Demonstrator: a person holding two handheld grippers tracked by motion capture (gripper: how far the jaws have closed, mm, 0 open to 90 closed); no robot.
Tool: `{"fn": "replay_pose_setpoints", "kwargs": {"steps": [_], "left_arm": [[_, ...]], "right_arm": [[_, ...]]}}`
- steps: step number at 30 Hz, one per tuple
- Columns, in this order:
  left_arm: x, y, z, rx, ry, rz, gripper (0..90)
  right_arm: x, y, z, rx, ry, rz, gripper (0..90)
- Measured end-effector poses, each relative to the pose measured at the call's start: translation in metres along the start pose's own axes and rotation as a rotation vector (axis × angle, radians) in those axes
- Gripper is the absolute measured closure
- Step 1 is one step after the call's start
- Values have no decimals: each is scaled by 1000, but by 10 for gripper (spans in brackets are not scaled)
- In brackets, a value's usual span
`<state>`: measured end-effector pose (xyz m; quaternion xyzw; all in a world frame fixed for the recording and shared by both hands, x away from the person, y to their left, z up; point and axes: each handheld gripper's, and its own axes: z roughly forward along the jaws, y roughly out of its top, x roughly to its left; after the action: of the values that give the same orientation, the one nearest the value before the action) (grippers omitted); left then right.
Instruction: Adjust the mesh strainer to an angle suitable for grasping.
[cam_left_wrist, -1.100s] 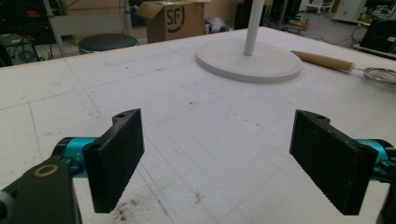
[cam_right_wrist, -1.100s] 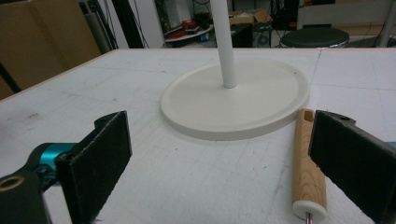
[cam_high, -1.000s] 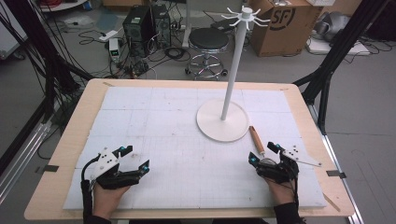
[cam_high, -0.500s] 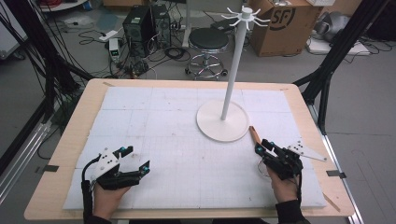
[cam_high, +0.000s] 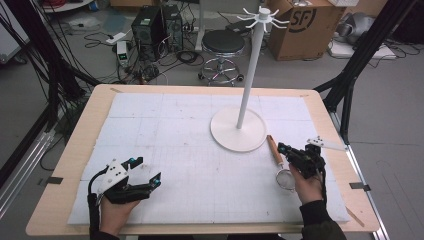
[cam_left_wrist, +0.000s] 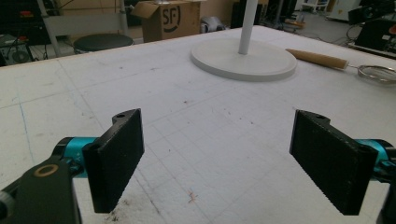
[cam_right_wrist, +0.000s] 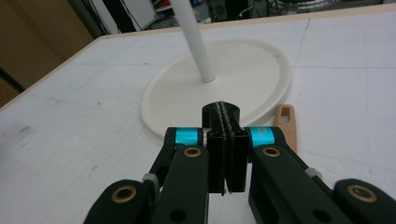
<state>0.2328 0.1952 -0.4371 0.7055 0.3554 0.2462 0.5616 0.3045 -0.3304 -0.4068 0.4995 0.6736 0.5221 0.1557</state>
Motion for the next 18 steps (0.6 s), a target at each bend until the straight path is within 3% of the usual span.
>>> {"fn": "replay_pose_setpoints", "kwargs": {"steps": [6,18], "left_arm": [[0,0,0,-3,-2,0,183],[-1,0,1,-2,-9,2,184]], "right_arm": [[-22,14,19,74,-15,72,896],[-61,28,61,248,-88,157,896]]}}
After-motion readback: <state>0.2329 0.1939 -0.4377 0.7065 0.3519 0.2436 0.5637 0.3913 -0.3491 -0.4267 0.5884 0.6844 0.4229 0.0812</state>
